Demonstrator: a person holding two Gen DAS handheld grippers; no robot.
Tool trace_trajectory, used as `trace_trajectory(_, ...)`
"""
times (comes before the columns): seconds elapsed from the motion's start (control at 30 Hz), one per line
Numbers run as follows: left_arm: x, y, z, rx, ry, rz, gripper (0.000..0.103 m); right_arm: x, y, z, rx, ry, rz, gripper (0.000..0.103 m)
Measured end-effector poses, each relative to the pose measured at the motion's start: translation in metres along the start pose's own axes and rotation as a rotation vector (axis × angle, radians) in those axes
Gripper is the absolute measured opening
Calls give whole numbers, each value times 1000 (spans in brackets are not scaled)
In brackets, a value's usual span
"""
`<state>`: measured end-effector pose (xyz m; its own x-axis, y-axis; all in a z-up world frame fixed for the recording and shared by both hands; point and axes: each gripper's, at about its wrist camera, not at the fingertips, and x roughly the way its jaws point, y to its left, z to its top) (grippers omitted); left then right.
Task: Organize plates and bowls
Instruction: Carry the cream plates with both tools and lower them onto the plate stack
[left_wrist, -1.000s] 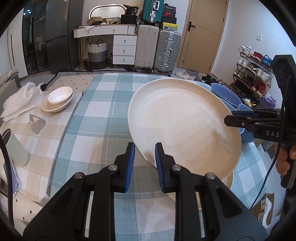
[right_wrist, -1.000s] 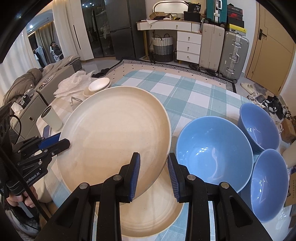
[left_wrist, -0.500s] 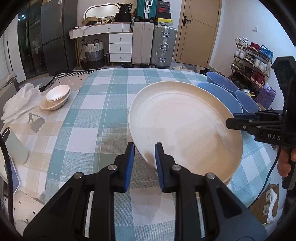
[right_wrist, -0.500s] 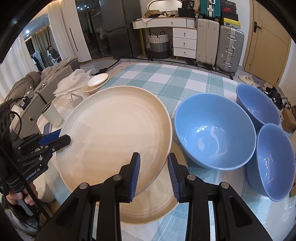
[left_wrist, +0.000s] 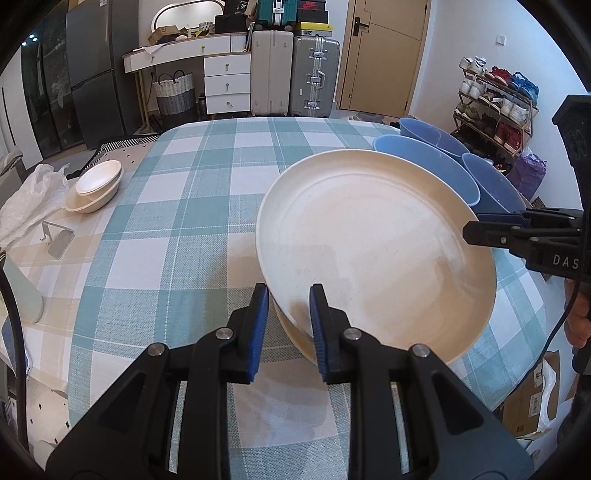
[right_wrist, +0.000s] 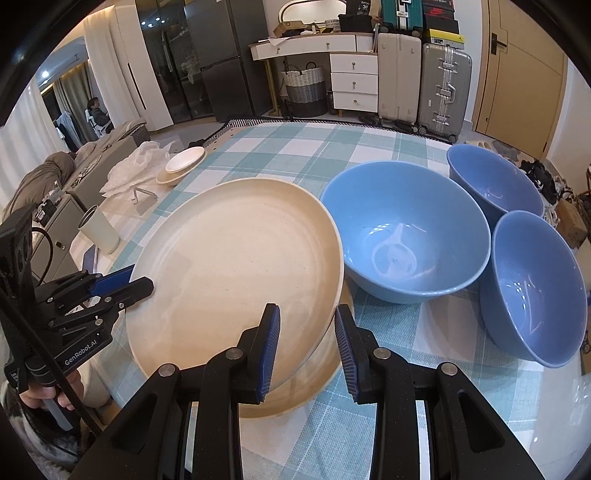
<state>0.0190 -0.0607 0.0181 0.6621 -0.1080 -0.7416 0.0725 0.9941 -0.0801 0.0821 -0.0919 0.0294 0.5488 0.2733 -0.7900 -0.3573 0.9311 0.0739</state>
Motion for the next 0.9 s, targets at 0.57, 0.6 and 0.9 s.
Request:
trace_trajectory(0.57,17,16,-13,-16,21,8,19,12,11,-14,-14,28,-3,32)
trace_trajectory(0.6,18,16,-13,-16,23,8,19,13,11,-15,-12,31,-2,32)
trace_trajectory(0.9,31,5,-15,25,29,33,19,24,3,-23,8,52,-16,32)
